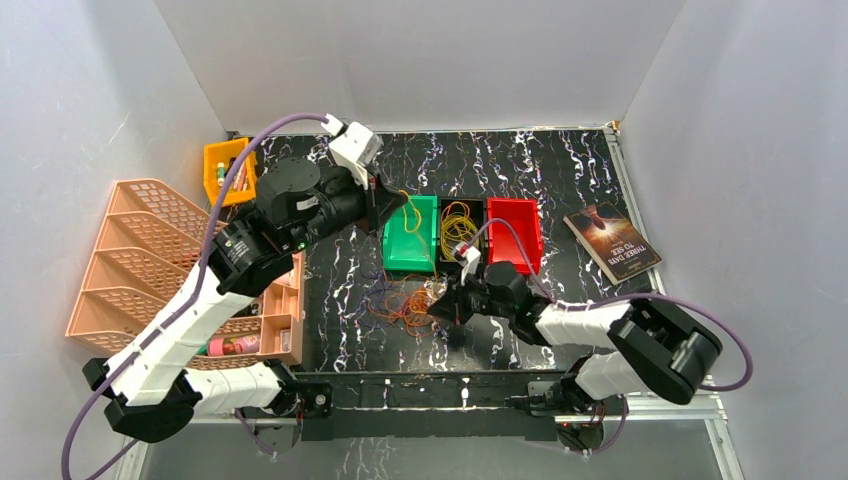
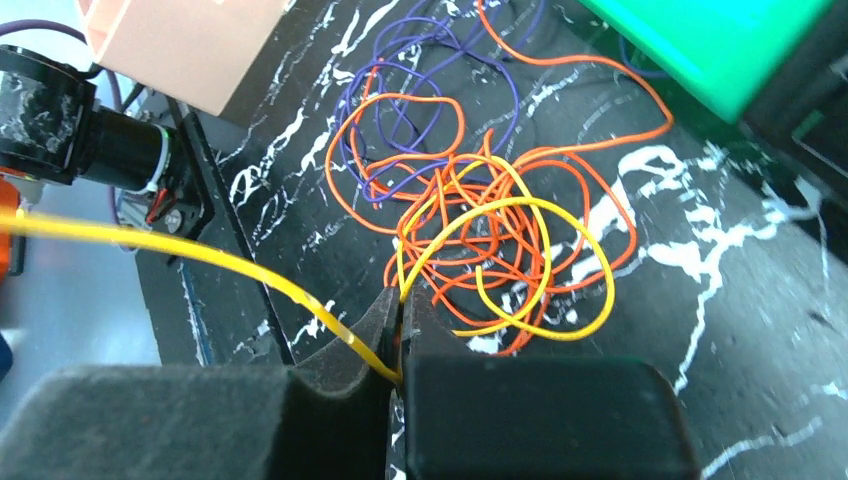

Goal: Untangle the cables
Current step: Untie the cable.

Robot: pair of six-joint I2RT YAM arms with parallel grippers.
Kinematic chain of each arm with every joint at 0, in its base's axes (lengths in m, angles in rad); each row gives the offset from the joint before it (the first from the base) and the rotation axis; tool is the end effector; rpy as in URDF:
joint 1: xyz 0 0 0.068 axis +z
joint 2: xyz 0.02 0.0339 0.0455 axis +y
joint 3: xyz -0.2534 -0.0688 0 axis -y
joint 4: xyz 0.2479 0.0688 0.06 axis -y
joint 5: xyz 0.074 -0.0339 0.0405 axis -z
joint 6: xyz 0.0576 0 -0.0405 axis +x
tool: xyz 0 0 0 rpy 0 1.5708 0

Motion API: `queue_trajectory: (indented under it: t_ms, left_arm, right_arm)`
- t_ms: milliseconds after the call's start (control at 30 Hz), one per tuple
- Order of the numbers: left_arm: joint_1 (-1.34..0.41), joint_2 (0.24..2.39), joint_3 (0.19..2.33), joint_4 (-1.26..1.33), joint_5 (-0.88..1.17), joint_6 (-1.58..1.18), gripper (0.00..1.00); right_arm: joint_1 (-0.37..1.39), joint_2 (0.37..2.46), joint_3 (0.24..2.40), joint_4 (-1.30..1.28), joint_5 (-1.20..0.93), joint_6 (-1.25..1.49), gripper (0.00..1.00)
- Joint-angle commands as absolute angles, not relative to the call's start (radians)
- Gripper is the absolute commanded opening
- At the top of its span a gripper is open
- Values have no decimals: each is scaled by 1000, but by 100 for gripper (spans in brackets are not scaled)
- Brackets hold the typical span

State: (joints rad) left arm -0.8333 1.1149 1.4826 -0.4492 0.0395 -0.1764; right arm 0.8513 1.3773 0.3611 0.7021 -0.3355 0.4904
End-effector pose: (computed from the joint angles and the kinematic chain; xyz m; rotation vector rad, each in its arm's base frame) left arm 0.1660 -0.1861 0.4754 0.5825 1.6125 -0.7938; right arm 0.1669 0.2193 0.1434 -0.6150 1.9681 1.1958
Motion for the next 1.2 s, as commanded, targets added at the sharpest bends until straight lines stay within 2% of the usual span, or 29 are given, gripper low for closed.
queue_trajectory:
  t_ms: [0,367,500,700,1067,1167]
  left_arm:
    - [-834,1118,1581,-478,-58,-161,0]
    - [-834,1144,1654,-505,-201,-113,0]
    - [-834,1137,1700,-511,-264,-87,0]
    - [-834,1167,1855,-551,-281,-34,0]
    - [-834,1229,1996,-580,-279,45,0]
    - [-834,1231,2030,-578,-285,61,0]
  right_arm:
    - [852,1282,303,619,-242,467,8]
    - [853,1085,294,381,-153,404,8]
    - [853,1049,264,377,-113,397,11]
    - [852,1021,223,447,-128,419,26]
    - [853,883,191,392,-101,407,33]
    - [853,827,182,380,-120,392,39]
